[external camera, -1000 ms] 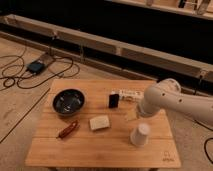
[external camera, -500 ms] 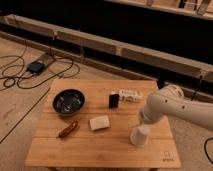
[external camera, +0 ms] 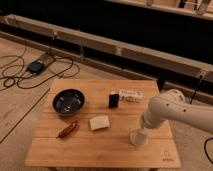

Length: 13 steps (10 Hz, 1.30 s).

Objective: Place the ceramic cup over the eraser

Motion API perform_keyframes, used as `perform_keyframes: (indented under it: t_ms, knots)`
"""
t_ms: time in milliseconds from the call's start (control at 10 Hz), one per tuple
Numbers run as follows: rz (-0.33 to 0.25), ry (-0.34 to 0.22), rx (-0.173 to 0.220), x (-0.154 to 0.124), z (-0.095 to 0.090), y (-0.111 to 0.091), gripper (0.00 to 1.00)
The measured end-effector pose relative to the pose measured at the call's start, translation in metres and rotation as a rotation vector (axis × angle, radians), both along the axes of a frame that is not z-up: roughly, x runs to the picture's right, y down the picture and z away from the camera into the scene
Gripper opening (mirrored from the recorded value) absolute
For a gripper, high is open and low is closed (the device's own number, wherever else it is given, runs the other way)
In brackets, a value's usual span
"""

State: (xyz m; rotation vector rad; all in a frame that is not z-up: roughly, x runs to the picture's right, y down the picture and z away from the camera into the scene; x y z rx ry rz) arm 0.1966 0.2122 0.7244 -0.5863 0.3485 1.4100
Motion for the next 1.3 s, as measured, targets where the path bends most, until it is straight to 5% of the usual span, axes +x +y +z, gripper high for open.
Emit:
perform_keyframes:
  t_ms: [200, 1000, 1300]
  knots:
    - [-0.005, 0.012, -0.014, 0.004, 0.003, 0.004, 0.76]
    - [0.005, 0.065, -0.054, 0.008, -0.006, -0.008, 0.01]
    - [-0.036, 0.072, -0.023, 0.006, -0.021, -0.047, 0.0]
